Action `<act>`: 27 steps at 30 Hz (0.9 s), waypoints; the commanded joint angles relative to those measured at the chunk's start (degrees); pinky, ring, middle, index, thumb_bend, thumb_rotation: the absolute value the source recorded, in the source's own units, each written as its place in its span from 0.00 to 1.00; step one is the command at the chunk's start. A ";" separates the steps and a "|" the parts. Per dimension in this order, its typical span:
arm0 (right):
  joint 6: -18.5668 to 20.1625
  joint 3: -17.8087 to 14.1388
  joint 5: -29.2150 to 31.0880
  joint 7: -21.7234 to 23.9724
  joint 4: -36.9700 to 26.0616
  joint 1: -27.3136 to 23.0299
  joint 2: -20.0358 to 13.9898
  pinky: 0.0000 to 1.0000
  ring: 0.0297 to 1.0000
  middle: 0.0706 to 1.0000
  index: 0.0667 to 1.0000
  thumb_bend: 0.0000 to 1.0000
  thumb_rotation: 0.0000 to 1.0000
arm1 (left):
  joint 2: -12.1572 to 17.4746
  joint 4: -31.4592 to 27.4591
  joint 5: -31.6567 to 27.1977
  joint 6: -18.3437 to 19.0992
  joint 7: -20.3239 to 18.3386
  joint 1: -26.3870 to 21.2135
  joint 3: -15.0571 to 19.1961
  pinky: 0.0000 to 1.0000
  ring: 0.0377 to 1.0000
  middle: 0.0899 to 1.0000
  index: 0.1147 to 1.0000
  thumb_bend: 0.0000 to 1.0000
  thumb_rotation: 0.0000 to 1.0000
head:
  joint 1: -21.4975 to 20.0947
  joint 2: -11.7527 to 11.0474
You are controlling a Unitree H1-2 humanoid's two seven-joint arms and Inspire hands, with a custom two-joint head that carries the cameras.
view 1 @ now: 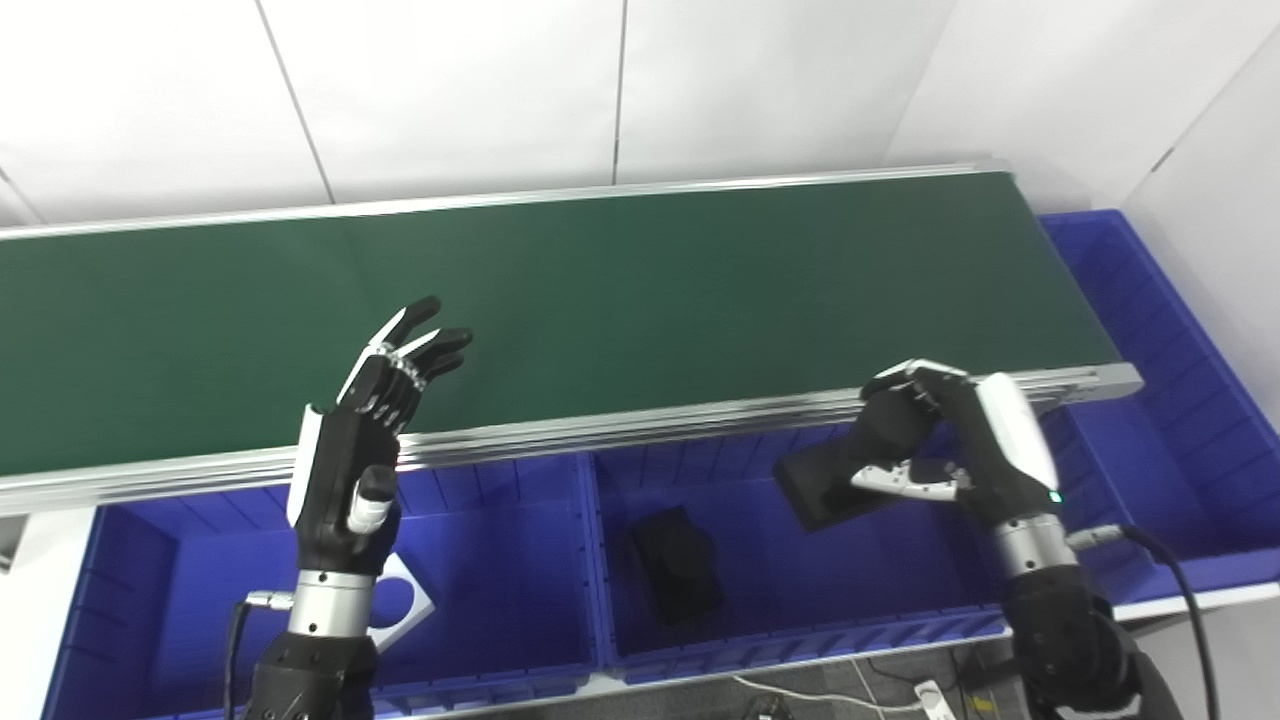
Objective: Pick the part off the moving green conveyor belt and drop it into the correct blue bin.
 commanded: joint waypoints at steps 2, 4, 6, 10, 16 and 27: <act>-3.38 1.20 -2.78 -2.74 1.45 -1.83 -1.30 0.36 0.40 0.45 0.49 0.50 0.00 | -0.05 -0.72 -0.03 -1.86 -0.94 -0.28 0.04 0.80 0.80 0.73 0.82 0.97 0.89 | 0.20 0.04; -3.18 2.04 -3.77 -3.03 2.76 -2.28 -1.62 0.36 0.40 0.45 0.48 0.50 0.00 | -0.12 -0.92 0.67 -1.80 -0.83 -0.12 0.12 0.78 0.78 0.72 0.83 0.96 0.89 | 0.51 0.08; -2.98 3.10 -4.52 -2.84 4.36 -2.83 -2.05 0.36 0.40 0.44 0.48 0.50 0.00 | -0.03 -0.97 1.01 -1.77 -0.88 0.04 0.12 0.78 0.78 0.73 0.83 0.96 0.89 | 0.80 -0.19; -2.75 6.35 -7.72 -3.04 9.11 -4.39 -3.43 0.37 0.40 0.43 0.49 0.51 0.00 | 0.03 -0.28 0.91 -2.66 -1.13 0.17 0.14 0.76 0.77 0.72 0.84 0.94 0.90 | 0.90 -0.42; -4.74 11.18 -11.22 -5.62 16.50 -7.52 -5.21 0.33 0.37 0.44 0.49 0.51 0.00 | -0.16 0.46 0.74 -3.75 -1.54 0.10 0.12 0.77 0.77 0.72 0.84 0.93 0.89 | 1.27 -0.74; -6.56 14.46 -11.44 -7.55 22.35 -9.01 -6.67 0.32 0.37 0.42 0.50 0.51 0.00 | -0.40 -0.23 1.32 -3.44 -1.33 0.99 0.01 0.76 0.77 0.71 0.84 0.92 0.91 | 2.35 -1.14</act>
